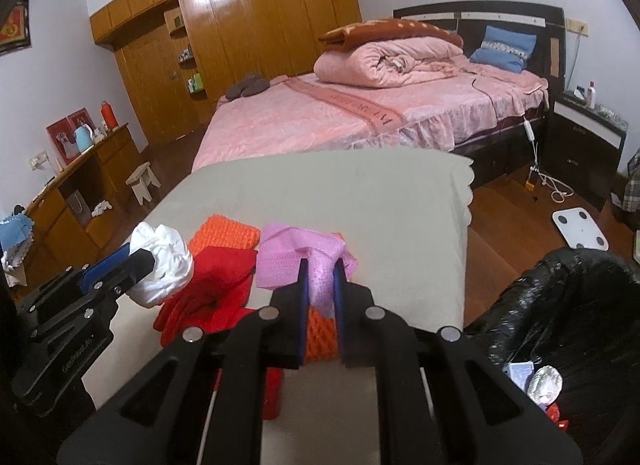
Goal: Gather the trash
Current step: 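Carry the tissue and mask over the bin and open both tools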
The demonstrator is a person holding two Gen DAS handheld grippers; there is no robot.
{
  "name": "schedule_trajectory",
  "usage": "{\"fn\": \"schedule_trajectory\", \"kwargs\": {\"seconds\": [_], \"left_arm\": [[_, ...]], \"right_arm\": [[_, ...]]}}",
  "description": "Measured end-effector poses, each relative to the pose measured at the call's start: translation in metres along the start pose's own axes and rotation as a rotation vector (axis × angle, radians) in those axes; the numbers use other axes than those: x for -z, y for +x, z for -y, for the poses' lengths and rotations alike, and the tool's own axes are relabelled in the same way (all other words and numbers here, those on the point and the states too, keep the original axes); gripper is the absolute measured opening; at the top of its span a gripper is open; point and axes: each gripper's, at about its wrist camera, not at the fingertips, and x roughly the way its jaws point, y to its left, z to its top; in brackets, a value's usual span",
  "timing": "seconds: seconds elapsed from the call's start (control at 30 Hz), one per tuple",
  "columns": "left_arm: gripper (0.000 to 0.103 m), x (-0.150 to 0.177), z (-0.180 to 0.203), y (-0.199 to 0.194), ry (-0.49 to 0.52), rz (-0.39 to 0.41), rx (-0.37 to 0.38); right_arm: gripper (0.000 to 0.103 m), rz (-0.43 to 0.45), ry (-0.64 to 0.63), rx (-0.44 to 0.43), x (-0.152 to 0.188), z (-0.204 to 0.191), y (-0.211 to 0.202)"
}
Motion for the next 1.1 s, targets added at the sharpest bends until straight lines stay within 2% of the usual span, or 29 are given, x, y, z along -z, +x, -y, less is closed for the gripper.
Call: {"fn": "schedule_trajectory", "kwargs": {"seconds": [0.43,0.73,1.1], "left_arm": [[0.022,-0.017,0.048,-0.021,0.041,0.048,0.081],[0.022,-0.024,0.111,-0.022,0.089,0.058,0.221],[0.022,-0.024,0.193,-0.02,0.176,0.045,0.387]], "right_arm": [[0.01,0.087,0.009,0.045,-0.005,0.032,-0.064],[0.01,0.114,0.07,0.16,0.014,0.086,-0.109],[0.01,0.104,0.164,0.314,0.054,0.154,-0.146]]}}
